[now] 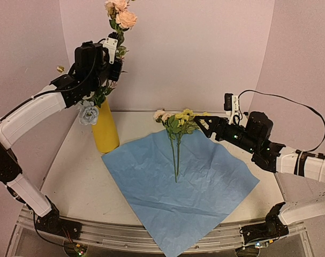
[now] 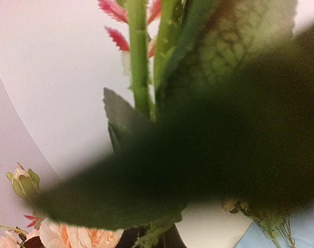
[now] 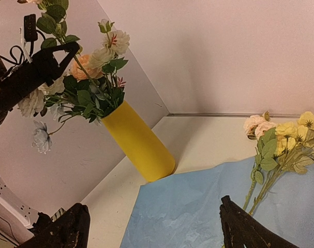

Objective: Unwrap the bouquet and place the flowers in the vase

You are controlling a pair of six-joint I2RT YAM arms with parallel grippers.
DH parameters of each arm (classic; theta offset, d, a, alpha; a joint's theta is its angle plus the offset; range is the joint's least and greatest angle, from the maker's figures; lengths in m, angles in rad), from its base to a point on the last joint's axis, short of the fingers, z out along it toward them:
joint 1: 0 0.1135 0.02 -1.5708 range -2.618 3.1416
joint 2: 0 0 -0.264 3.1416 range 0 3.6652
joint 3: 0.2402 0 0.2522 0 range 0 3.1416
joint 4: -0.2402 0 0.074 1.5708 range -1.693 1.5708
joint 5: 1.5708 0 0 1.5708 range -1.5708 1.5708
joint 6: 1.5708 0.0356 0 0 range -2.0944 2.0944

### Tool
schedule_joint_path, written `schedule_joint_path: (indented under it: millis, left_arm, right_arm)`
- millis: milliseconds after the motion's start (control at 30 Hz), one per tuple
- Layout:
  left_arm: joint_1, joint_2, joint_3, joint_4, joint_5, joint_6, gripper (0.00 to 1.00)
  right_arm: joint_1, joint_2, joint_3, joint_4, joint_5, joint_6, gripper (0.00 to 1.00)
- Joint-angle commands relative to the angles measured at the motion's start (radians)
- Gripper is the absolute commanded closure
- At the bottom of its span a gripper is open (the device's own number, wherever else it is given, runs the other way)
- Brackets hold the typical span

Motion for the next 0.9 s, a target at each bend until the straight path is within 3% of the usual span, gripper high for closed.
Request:
schedule_joint_path:
  millis: [0, 533, 800, 867]
  left_arm:
    - [0.002, -0.007, -0.037, -0.027, -0.048, -0.04, 1.0]
    - [0.001, 0.031, -0.082, -0.08, -0.122, -0.043, 1.0]
    - [0.002, 0.0, -0.091, -0.077, -0.042, -0.085, 1.0]
    - [0.001, 0.011, -0.029, -0.055, -0.007, -0.072, 1.0]
  right_arm:
    - [0.007, -0.019, 0.016, 0.039, -0.008, -0.007, 0.12]
    - [0.007, -0.023, 0.011, 0.038, -0.009, -0.011, 0.12]
    - [0.006, -0.011, 0.02, 0.037, -0.012, -0.013, 0.12]
    - [0.006, -0.002, 0.026, 0.038, -0.017, -0.012, 0.12]
